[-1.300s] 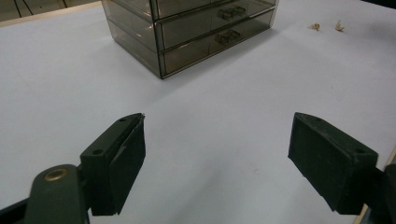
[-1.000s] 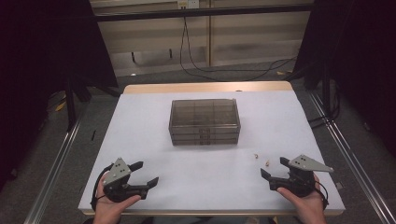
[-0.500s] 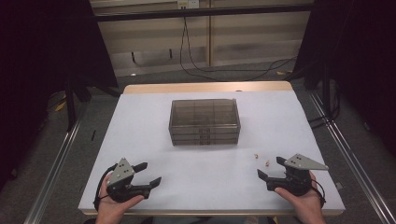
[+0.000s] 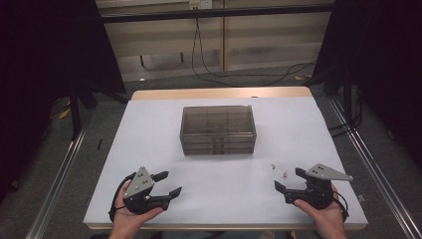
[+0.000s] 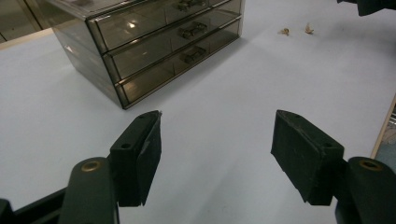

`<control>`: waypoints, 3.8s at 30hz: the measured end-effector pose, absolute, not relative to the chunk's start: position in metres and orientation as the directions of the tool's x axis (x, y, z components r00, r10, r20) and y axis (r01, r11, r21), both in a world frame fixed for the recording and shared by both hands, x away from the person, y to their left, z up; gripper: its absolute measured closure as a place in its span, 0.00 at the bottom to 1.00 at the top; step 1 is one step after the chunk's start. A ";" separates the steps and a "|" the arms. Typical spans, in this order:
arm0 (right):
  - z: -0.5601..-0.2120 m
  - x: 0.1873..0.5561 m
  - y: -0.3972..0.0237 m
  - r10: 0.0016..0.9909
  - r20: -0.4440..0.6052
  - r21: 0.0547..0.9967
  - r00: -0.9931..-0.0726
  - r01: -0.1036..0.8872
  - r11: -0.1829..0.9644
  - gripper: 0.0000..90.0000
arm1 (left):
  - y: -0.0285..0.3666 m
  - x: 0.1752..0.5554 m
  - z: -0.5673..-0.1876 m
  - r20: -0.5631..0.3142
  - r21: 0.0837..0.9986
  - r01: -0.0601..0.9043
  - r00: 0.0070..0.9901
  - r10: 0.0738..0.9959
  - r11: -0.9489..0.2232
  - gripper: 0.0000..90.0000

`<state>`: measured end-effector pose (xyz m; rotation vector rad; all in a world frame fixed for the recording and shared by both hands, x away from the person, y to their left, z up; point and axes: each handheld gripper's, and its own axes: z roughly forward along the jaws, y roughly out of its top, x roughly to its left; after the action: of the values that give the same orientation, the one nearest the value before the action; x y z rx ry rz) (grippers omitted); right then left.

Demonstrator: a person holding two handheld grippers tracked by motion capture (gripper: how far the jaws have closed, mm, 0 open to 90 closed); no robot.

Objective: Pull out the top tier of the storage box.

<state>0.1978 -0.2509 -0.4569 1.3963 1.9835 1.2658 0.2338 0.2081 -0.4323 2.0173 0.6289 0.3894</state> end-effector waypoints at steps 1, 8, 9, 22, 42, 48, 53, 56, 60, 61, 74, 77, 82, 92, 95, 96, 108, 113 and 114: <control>-0.457 0.198 -0.251 0.893 0.168 0.845 -0.418 0.528 0.089 0.12 | 0.206 0.235 -0.432 0.031 0.866 0.265 0.819 0.574 -0.425 0.39; -0.456 0.196 -0.248 0.890 0.162 0.843 -0.427 0.528 0.100 0.12 | 0.192 0.244 -0.425 0.062 0.868 0.237 0.820 0.569 -0.436 0.39; -0.457 0.196 -0.249 0.888 0.162 0.840 -0.430 0.532 0.104 0.12 | 0.188 0.246 -0.422 0.059 0.870 0.235 0.822 0.566 -0.433 0.39; -0.458 0.198 -0.249 0.890 0.168 0.831 -0.425 0.546 0.104 0.12 | 0.166 0.257 -0.414 0.137 0.843 0.176 0.843 0.520 -0.508 0.39; -0.459 0.198 -0.246 0.875 0.168 0.817 -0.454 0.560 0.134 0.17 | 0.125 0.264 -0.407 0.416 0.715 -0.018 0.814 0.405 -0.698 0.44; -0.458 0.198 -0.246 0.873 0.167 0.818 -0.458 0.559 0.137 0.17 | 0.116 0.267 -0.408 0.436 0.696 -0.030 0.812 0.389 -0.718 0.55; -0.459 0.198 -0.245 0.870 0.168 0.813 -0.463 0.564 0.143 0.17 | 0.109 0.268 -0.410 0.490 0.655 -0.053 0.789 0.371 -0.753 0.60; -0.459 0.198 -0.245 0.870 0.169 0.812 -0.463 0.565 0.143 0.17 | 0.107 0.269 -0.410 0.536 0.630 -0.082 0.766 0.355 -0.773 0.65; -0.459 0.198 -0.245 0.871 0.168 0.812 -0.462 0.566 0.144 0.17 | 0.102 0.270 -0.410 0.573 0.603 -0.095 0.742 0.347 -0.792 0.72; -0.459 0.198 -0.245 0.870 0.169 0.812 -0.463 0.566 0.144 0.17 | 0.100 0.270 -0.411 0.583 0.596 -0.106 0.739 0.338 -0.796 0.72; -0.459 0.198 -0.245 0.868 0.168 0.807 -0.468 0.571 0.152 0.17 | 0.080 0.276 -0.414 0.722 0.443 -0.156 0.646 0.248 -0.883 0.79; -0.459 0.198 -0.245 0.868 0.166 0.808 -0.468 0.570 0.152 0.17 | 0.075 0.277 -0.414 0.743 0.405 -0.172 0.634 0.214 -0.898 0.81; -0.458 0.197 -0.243 0.866 0.164 0.809 -0.473 0.567 0.157 0.17 | 0.067 0.278 -0.419 0.790 0.338 -0.184 0.589 0.171 -0.923 0.83; -0.458 0.197 -0.243 0.866 0.159 0.809 -0.474 0.565 0.161 0.17 | 0.054 0.279 -0.430 0.874 0.219 -0.198 0.475 0.102 -0.955 0.83; -0.458 0.197 -0.242 0.864 0.159 0.808 -0.477 0.566 0.164 0.17 | 0.049 0.277 -0.436 0.906 0.164 -0.210 0.419 0.063 -0.964 0.83; -0.458 0.197 -0.242 0.864 0.159 0.808 -0.477 0.566 0.164 0.17 | 0.049 0.277 -0.436 0.906 0.164 -0.210 0.419 0.063 -0.964 0.83; -0.458 0.197 -0.242 0.860 0.159 0.806 -0.484 0.567 0.170 0.17 | 0.039 0.282 -0.441 0.903 0.164 -0.170 0.423 0.078 -0.972 0.84; -0.458 0.197 -0.242 0.859 0.165 0.803 -0.484 0.572 0.167 0.17 | 0.037 0.288 -0.445 0.909 0.160 -0.166 0.409 0.079 -0.973 0.83; -0.458 0.197 -0.242 0.860 0.165 0.803 -0.484 0.572 0.168 0.17 | 0.036 0.289 -0.447 0.908 0.165 -0.167 0.411 0.083 -0.972 0.83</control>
<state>0.1971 -0.2418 -0.4580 1.3654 2.1224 1.2267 0.2887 0.0362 -0.4468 2.4379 -0.0732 1.5880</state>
